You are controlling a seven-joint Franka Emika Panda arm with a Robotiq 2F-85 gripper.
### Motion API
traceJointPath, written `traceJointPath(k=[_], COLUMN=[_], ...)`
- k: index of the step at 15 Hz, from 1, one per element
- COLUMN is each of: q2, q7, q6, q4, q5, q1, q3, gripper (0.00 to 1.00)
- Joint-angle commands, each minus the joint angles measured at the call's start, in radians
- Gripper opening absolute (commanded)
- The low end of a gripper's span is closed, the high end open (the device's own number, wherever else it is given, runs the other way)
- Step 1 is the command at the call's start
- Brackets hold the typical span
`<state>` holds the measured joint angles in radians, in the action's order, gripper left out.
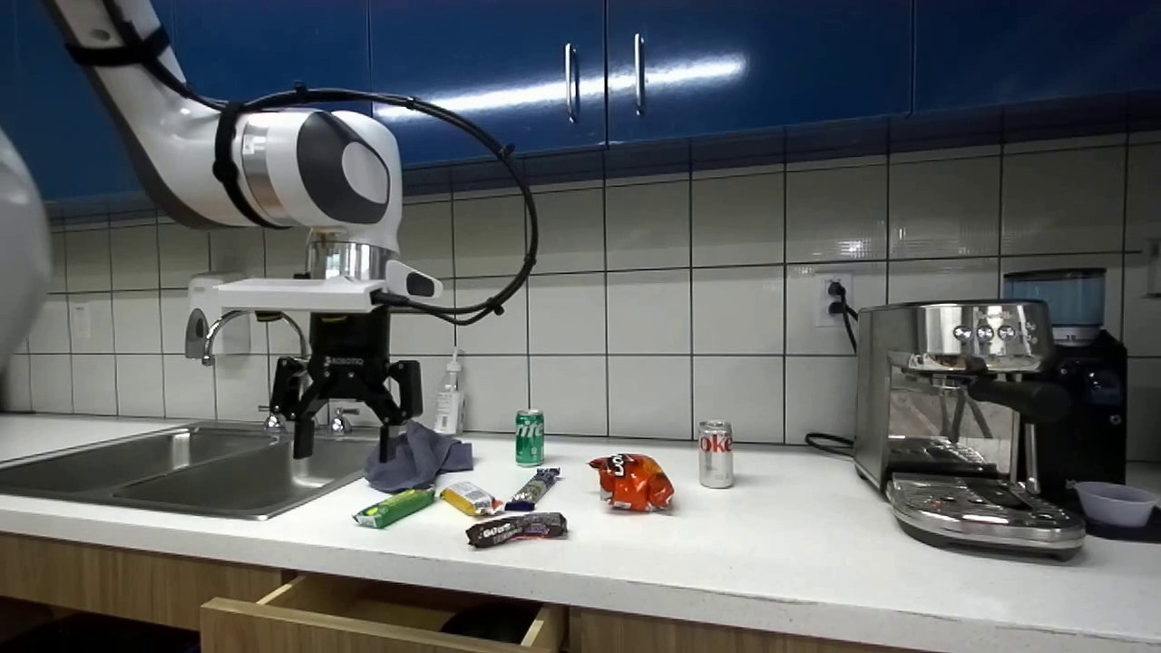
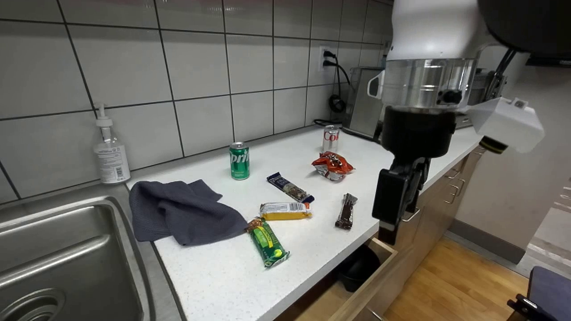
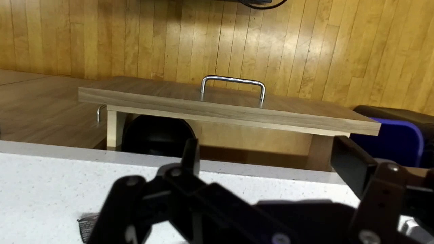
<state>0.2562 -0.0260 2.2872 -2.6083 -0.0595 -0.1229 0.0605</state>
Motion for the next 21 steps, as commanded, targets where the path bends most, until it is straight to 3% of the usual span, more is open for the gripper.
traceJointPath(k=[1, 9, 21], q2=[-0.063, -0.206, -0.419], q7=[0.077, 0.174, 0.310], q6=[0.051, 0.131, 0.386], q4=[0.008, 0.028, 0.074], q5=[-0.006, -0.003, 0.034], q1=[-0.005, -0.023, -0.046], q3=[0.039, 0.078, 0.064], gripper=[1.00, 1.00, 1.00])
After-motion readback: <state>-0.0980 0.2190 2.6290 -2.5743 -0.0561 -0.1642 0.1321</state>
